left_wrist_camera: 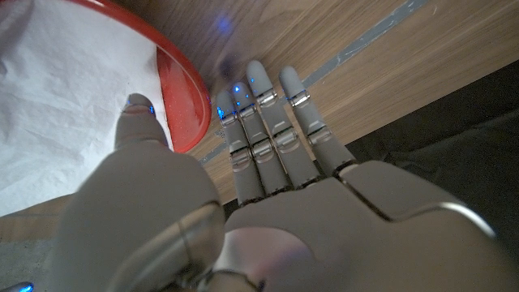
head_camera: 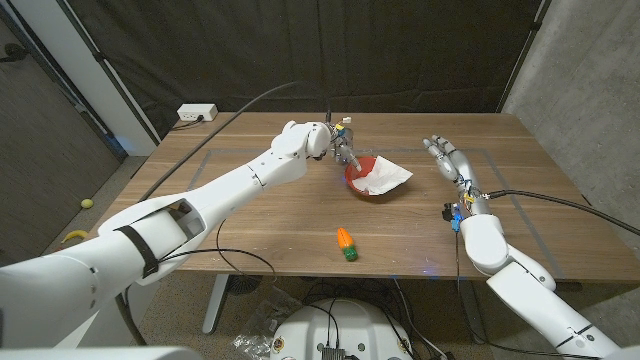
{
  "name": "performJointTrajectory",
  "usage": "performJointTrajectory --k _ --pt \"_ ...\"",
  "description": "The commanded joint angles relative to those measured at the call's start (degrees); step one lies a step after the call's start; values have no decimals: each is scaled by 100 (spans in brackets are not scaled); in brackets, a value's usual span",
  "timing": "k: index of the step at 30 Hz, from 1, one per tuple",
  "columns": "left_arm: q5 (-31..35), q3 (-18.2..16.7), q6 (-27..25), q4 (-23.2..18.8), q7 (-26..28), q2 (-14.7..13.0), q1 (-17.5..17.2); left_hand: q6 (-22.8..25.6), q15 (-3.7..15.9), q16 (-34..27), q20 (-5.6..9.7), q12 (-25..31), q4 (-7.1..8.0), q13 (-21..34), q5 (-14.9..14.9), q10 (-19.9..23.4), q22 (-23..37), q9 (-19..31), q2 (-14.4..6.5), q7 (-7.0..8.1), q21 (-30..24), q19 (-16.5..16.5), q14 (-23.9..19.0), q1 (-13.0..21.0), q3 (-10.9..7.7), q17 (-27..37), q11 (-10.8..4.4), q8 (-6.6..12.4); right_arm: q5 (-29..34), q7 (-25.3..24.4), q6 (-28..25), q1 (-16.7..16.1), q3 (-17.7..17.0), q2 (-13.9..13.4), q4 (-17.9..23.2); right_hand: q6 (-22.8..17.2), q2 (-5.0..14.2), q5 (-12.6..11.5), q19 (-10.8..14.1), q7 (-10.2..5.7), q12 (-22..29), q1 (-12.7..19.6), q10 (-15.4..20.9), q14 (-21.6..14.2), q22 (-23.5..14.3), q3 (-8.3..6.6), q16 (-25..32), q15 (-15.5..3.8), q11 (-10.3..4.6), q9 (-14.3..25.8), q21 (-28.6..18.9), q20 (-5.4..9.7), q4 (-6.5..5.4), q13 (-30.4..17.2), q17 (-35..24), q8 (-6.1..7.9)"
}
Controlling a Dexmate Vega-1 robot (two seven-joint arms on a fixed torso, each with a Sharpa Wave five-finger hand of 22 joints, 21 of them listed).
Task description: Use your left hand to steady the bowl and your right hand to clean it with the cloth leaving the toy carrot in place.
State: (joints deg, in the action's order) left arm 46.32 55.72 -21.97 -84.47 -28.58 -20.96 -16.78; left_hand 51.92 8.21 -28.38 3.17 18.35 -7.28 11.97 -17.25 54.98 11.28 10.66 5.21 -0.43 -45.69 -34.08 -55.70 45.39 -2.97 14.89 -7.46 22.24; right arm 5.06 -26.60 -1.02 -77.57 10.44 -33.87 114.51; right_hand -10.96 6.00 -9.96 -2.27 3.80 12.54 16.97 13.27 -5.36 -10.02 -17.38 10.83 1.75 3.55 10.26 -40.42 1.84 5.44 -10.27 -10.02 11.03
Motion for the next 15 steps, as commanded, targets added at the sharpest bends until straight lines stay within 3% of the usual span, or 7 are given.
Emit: performJointTrajectory --k 1,15 --pt "847 220 -208 112 -253 221 46 80 368 13 -18 -30 -1 13 16 50 12 2 -48 -51 -40 -28 -66 1 -54 -7 -8 -30 -76 -73 188 -77 -68 52 -137 -68 48 -3 33 -9 20 -10 73 -40 -8 25 19 -16 0 22 17 -18 -12 -23 -7 20" --pt "1471 336 -452 416 -317 510 -12 394 354 6 5 -42 9 -4 116 302 22 -1 -370 -74 -127 -92 -295 226 -210 -32 9 -35 -169 -32 297 -83 -126 39 -246 -90 59 -5 56 -4 17 -35 88 -59 -9 45 20 -14 8 22 37 -19 -27 -22 -6 18"
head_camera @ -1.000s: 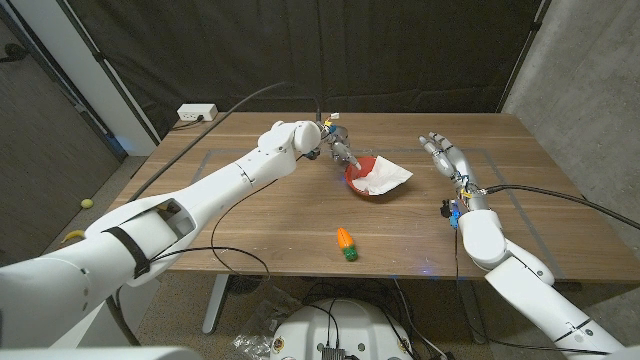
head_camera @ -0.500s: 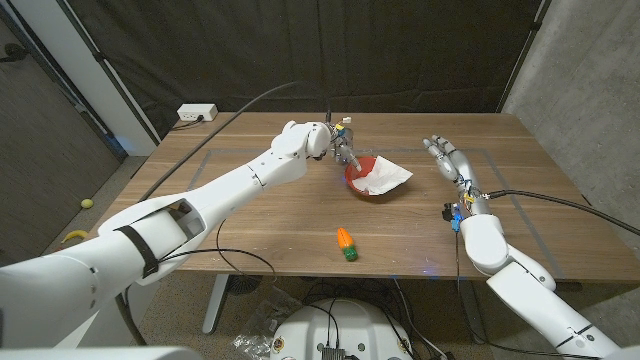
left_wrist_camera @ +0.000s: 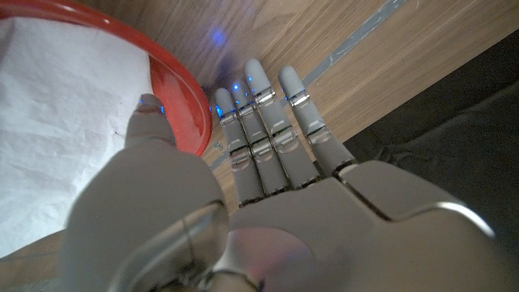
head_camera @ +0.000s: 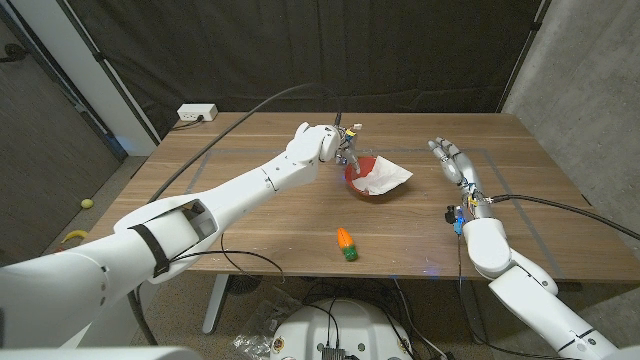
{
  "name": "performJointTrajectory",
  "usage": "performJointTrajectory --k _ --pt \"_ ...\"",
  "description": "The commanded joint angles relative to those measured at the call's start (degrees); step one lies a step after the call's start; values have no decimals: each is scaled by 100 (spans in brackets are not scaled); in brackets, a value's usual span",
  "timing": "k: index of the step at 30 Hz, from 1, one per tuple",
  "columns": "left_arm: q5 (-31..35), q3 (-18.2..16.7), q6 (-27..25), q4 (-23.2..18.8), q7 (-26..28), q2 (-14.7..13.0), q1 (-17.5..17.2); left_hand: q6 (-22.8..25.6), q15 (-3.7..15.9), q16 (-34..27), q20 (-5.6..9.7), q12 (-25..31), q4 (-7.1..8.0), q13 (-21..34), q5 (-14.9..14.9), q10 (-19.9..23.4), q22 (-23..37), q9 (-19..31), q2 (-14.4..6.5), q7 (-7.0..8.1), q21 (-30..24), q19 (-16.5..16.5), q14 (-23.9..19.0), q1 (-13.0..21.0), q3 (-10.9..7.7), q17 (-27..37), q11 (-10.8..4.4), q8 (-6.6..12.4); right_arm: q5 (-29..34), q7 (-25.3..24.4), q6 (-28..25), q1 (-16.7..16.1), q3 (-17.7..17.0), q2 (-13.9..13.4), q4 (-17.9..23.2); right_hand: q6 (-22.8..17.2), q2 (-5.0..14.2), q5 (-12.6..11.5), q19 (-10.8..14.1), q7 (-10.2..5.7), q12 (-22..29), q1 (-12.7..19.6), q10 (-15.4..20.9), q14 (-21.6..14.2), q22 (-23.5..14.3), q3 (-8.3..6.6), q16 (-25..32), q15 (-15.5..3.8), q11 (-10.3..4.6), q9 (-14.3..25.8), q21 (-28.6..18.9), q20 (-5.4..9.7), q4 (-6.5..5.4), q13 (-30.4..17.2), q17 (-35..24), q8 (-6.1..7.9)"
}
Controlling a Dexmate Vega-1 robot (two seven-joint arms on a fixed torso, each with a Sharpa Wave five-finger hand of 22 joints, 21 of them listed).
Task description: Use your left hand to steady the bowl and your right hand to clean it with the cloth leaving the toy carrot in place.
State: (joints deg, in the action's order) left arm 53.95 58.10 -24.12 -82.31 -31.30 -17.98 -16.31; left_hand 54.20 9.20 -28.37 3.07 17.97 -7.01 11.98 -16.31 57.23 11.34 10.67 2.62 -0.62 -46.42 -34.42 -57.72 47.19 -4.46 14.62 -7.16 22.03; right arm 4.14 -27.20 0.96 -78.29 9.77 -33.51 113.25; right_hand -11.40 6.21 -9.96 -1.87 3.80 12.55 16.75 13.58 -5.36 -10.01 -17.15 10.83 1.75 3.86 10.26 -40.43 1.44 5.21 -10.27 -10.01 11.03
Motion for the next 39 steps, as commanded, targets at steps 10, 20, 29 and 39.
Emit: performJointTrajectory --k 10,20,29,39 --pt "776 23 -206 321 48 312 -146 353 284 26 58 -19 -37 0 141 254 20 -7 -331 -25 -125 -89 -245 246 -195 -34 -49 -40 -122 70 155 18 -68 -16 -198 -50 40 -5 25 -2 11 -34 58 -68 -11 38 18 -15 -25 22 55 20 -14 -23 -7 13" --pt "797 -50 -232 361 373 391 -269 893 329 67 188 -11 -118 88 492 667 23 -20 -766 -11 -375 -244 -729 746 -553 -94 128 -82 -154 57 166 -31 -120 -21 -198 -57 41 -7 36 3 9 -46 69 -73 -11 52 14 -16 -16 22 71 18 -18 -23 -4 10" --pt "836 -65 -352 440 557 466 -351 1242 344 60 256 27 -195 188 576 956 28 -13 -1026 -1 -566 -293 -1070 1158 -868 -72 96 -88 -159 51 181 -110 -185 -43 -171 -56 43 -9 44 -5 7 -55 73 -72 -12 61 9 -14 -6 22 85 13 -21 -23 -3 5" --pt "870 -144 -575 440 963 485 -551 1479 327 -48 352 173 -172 339 598 1408 44 97 -1096 -8 -860 -478 -1500 1410 -1095 42 81 -65 -169 66 114 -157 -231 -43 -118 -77 51 -11 48 7 7 -60 88 -78 -12 69 6 -10 -4 22 103 8 -23 -23 -1 9"
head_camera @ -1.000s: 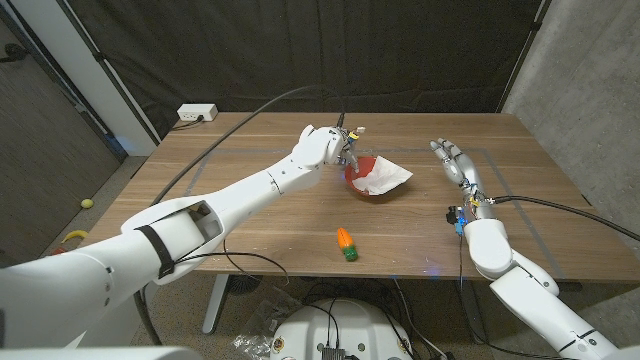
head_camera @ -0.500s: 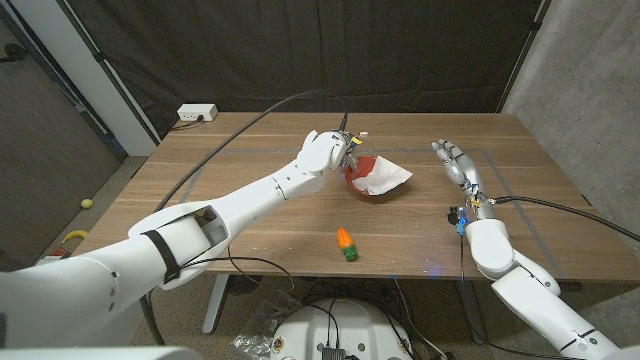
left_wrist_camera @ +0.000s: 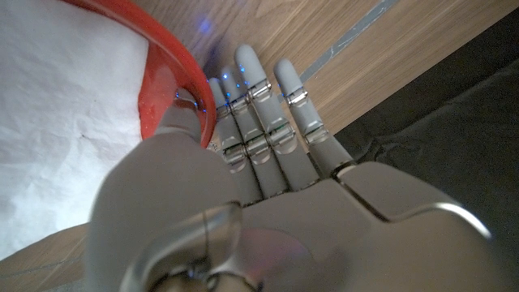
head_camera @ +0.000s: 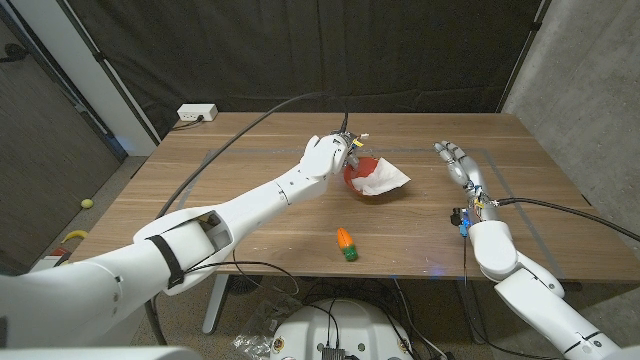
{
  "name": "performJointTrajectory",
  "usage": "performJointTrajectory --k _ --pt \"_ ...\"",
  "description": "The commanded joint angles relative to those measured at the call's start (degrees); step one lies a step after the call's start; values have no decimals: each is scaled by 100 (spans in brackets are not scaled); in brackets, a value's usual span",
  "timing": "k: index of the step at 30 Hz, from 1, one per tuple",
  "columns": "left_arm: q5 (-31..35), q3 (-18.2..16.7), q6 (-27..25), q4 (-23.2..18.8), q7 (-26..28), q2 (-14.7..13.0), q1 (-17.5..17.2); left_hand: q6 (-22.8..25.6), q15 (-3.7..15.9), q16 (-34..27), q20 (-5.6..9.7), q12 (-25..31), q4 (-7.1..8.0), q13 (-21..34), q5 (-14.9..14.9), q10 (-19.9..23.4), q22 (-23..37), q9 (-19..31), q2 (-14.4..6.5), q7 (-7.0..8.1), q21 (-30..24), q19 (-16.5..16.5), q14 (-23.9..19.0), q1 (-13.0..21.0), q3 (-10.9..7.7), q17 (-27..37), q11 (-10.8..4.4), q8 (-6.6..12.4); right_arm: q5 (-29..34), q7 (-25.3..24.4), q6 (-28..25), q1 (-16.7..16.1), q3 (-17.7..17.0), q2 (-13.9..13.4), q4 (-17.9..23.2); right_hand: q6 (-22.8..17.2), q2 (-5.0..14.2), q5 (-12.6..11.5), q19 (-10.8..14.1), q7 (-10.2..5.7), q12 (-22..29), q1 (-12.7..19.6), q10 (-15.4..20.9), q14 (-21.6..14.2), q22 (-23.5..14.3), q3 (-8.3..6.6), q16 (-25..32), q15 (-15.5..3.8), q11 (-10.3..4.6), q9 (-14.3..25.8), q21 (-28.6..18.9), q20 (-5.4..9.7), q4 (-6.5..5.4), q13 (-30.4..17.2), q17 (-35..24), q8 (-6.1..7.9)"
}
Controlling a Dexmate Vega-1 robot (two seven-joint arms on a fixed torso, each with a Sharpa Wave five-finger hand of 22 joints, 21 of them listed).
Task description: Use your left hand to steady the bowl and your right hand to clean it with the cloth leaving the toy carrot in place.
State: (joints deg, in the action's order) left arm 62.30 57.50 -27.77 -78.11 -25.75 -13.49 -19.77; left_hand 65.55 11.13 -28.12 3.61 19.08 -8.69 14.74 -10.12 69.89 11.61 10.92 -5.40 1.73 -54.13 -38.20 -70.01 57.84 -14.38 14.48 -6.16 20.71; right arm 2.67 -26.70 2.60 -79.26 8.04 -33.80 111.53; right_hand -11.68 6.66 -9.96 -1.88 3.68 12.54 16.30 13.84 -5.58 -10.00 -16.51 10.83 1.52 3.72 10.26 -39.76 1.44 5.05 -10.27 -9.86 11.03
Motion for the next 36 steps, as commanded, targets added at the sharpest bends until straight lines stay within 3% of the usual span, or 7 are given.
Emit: performJointTrajectory --k 1,5,18,25,33,36 --pt "24 -109 -233 2 481 30 -241 367 130 -85 302 78 1 76 -23 176 19 86 -298 -252 -103 -97 -297 352 -112 67 -16 78 -27 26 -59 -60 -59 -16 58 -52 8 -11 50 17 7 -15 63 -57 -14 6 6 15 7 23 39 7 -8 -23 -15 9" --pt "-117 -281 -363 -100 684 19 -392 546 132 -187 285 190 11 188 -49 379 40 197 -263 -401 -227 -108 -464 406 -160 180 -67 183 -21 50 -113 -45 -38 -13 65 -71 17 -14 57 16 10 -8 76 -65 -14 3 6 7 6 22 45 8 -4 -23 -13 14" --pt "-963 -832 -472 -553 1077 -95 -712 506 131 -338 230 329 59 420 -45 472 103 425 -294 -393 -403 44 -491 462 -223 449 -43 287 255 -45 -605 -81 25 -20 333 -193 167 -46 177 -80 40 342 234 -236 -10 -177 15 -79 -78 20 104 87 178 -20 16 33" --pt "-1241 -977 -354 -842 1557 -220 -906 530 132 -368 243 388 70 522 -35 505 127 523 -280 -399 -494 77 -476 478 -253 536 -49 357 555 -259 -1141 -138 75 84 613 -319 153 -32 431 -114 73 613 415 -613 -23 -250 89 -54 -90 22 89 68 312 -20 12 43" --pt "-1791 -1285 68 -1081 2229 -343 -1186 555 122 -386 249 438 80 624 -24 514 145 616 -259 -404 -586 112 -463 484 -284 610 -60 421 1013 -443 -1730 -171 190 144 894 -532 132 -20 659 -143 117 748 624 -1000 -40 -246 164 -61 -86 29 55 19 336 -22 -5 82" --pt "-2037 -1424 257 -1128 2491 -375 -1288 555 126 -391 261 454 82 668 -19 504 152 656 -250 -397 -624 133 -454 491 -301 640 -57 444 1148 -547 -1911 -171 237 230 954 -688 142 -26 867 -132 158 879 818 -1326 -51 -287 212 -134 -101 34 7 -8 351 -26 -16 101"
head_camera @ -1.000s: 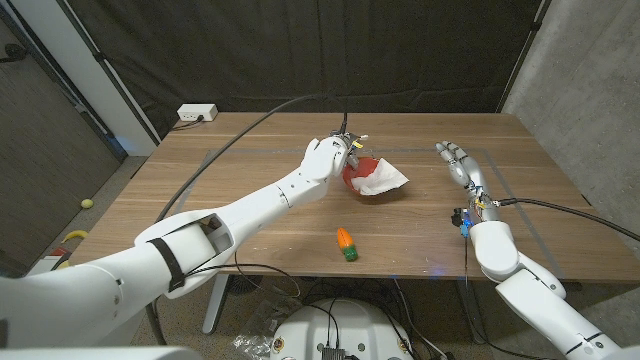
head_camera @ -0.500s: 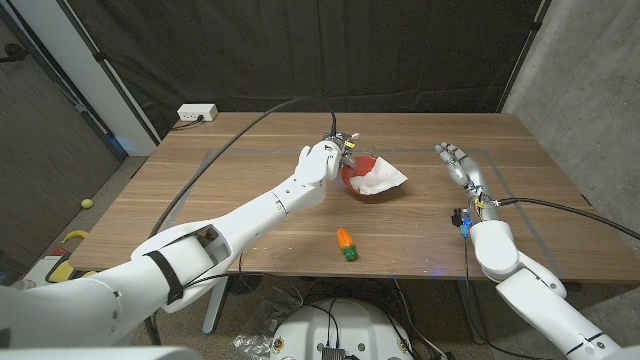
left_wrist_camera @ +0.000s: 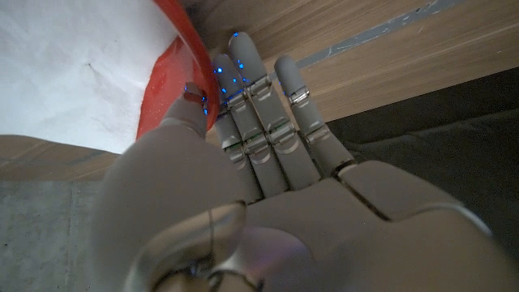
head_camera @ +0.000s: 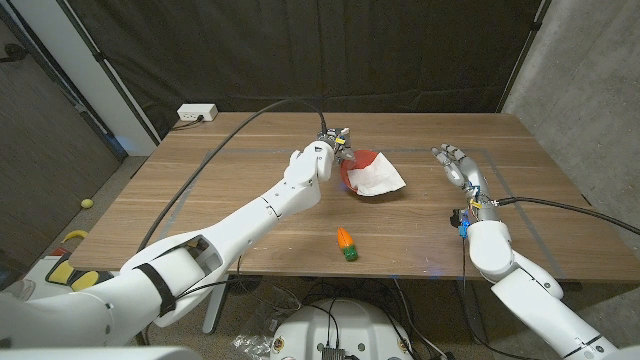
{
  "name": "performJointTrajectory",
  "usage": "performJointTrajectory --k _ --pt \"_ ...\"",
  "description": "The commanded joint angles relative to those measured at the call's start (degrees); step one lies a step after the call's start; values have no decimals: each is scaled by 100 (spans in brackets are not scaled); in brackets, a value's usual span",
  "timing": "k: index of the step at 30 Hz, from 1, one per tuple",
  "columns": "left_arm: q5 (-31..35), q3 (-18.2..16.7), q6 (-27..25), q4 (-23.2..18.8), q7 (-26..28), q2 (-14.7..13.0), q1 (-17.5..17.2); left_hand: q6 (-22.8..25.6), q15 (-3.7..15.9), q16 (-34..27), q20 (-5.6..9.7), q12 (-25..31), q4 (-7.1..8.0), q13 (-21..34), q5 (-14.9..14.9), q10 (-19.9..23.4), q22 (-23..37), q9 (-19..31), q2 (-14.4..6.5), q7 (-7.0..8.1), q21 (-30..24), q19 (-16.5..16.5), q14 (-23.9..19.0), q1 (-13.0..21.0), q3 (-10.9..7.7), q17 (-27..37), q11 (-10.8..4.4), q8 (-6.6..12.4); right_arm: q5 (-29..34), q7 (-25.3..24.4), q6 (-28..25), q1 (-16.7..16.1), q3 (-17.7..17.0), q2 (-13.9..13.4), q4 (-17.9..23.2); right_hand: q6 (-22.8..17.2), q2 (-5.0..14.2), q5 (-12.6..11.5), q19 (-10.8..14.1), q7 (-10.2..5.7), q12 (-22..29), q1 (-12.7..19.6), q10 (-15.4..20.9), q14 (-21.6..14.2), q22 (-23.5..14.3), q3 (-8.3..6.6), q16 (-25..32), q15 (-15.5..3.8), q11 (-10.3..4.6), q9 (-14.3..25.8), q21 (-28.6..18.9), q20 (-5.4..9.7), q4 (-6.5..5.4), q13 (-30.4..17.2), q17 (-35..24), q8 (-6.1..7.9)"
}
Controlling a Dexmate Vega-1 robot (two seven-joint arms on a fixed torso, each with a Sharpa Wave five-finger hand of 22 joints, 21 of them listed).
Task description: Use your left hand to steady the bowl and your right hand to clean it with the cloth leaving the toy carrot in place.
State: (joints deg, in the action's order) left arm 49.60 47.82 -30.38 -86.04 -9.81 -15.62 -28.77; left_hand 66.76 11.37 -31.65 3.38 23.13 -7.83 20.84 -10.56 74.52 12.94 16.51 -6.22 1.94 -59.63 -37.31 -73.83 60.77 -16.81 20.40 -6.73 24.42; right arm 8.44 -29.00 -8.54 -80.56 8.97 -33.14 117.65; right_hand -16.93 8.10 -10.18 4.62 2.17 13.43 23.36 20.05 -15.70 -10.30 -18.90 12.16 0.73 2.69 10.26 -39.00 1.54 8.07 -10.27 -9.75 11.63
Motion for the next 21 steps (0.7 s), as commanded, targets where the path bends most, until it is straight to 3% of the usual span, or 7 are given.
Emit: performJointTrajectory --k 1,8,15,21 --pt "-871 -513 566 -344 961 -159 -420 436 98 -40 288 60 2 74 27 50 22 112 -166 -421 -89 52 -69 192 -62 59 15 83 627 -340 -854 -40 168 176 361 -184 4 -2 241 11 83 183 255 -396 -23 -53 93 -77 -2 34 -72 -15 38 -27 -34 38" --pt "-1488 -792 910 -342 1350 -173 -576 415 99 -49 309 93 17 168 39 24 32 193 -154 -423 -175 83 -65 189 -98 118 26 120 873 -458 -1214 -13 299 332 466 -430 21 -3 537 30 134 319 521 -794 -36 -124 130 -193 -53 36 -157 -1 37 -33 -48 67" --pt "-1945 -961 1236 -301 1739 -222 -700 404 105 -57 324 127 24 252 41 20 37 262 -133 -400 -253 110 -66 188 -132 169 -6 153 1212 -564 -1752 48 482 483 619 -751 -12 4 983 33 193 463 849 -1325 -56 -186 195 -333 -3 40 -327 9 42 -41 -66 105" --pt "-2112 -989 1276 -280 1972 -242 -749 400 104 -61 338 153 34 314 39 17 38 312 -122 -398 -308 140 -64 182 -160 209 -17 177 1519 -550 -2326 117 671 588 791 -1052 -222 16 1209 72 271 356 1190 -1699 -85 -49 249 -341 45 44 -448 -81 -19 -52 -108 148"
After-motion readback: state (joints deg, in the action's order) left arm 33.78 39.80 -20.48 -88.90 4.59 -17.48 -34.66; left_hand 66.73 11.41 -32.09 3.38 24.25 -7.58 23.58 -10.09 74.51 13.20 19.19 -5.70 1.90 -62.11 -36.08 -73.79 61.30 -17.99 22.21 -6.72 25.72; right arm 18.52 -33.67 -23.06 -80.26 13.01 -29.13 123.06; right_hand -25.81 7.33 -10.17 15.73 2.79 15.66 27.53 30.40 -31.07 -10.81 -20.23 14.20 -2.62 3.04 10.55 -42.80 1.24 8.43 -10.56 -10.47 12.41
